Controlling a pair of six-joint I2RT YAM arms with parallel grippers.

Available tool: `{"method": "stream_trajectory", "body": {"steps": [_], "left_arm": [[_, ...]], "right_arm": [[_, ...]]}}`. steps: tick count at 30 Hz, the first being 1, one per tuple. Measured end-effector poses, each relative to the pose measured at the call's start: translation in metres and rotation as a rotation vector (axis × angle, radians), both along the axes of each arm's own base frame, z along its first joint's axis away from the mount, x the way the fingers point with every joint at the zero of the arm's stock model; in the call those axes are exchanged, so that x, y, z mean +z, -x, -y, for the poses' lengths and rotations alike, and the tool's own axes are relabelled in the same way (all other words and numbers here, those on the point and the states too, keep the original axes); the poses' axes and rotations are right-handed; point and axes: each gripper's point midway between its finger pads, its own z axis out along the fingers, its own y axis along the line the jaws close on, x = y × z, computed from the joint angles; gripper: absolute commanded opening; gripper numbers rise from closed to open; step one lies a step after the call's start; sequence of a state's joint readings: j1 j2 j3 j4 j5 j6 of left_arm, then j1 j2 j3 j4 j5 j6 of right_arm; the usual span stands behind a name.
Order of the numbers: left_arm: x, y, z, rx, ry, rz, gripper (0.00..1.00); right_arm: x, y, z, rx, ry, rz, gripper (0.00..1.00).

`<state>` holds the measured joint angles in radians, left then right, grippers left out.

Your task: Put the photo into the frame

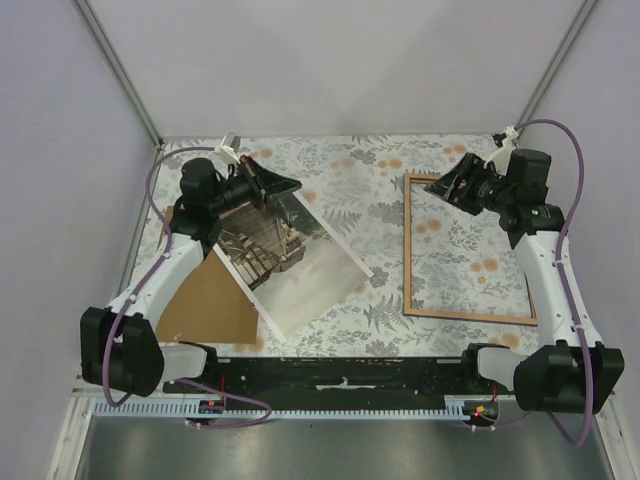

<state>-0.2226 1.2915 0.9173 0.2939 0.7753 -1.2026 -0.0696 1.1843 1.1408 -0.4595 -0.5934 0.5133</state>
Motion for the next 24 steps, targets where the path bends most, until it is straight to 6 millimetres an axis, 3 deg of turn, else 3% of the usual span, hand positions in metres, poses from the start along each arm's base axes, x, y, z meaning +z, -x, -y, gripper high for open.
{"method": "stream_trajectory", "body": {"steps": [6, 13, 19, 24], "left_arm": [[0.032, -0.02, -0.027, 0.172, -0.146, 0.086, 0.02], [0.061, -0.02, -0.061, 0.366, -0.307, 0.164, 0.02], [0.065, -0.013, -0.093, 0.513, -0.429, 0.16, 0.02], [0.068, -0.005, -0.11, 0.582, -0.494, 0.164, 0.02]], "right_arm": [[-0.036, -0.001, 0.025, -0.148, 0.147, -0.126, 0.71], [-0.1, 0.006, -0.018, -0.101, 0.355, -0.281, 0.65], [-0.172, 0.006, -0.022, -0.124, 0.523, -0.444, 0.59], [-0.215, 0.004, -0.022, -0.12, 0.59, -0.528, 0.55]]}}
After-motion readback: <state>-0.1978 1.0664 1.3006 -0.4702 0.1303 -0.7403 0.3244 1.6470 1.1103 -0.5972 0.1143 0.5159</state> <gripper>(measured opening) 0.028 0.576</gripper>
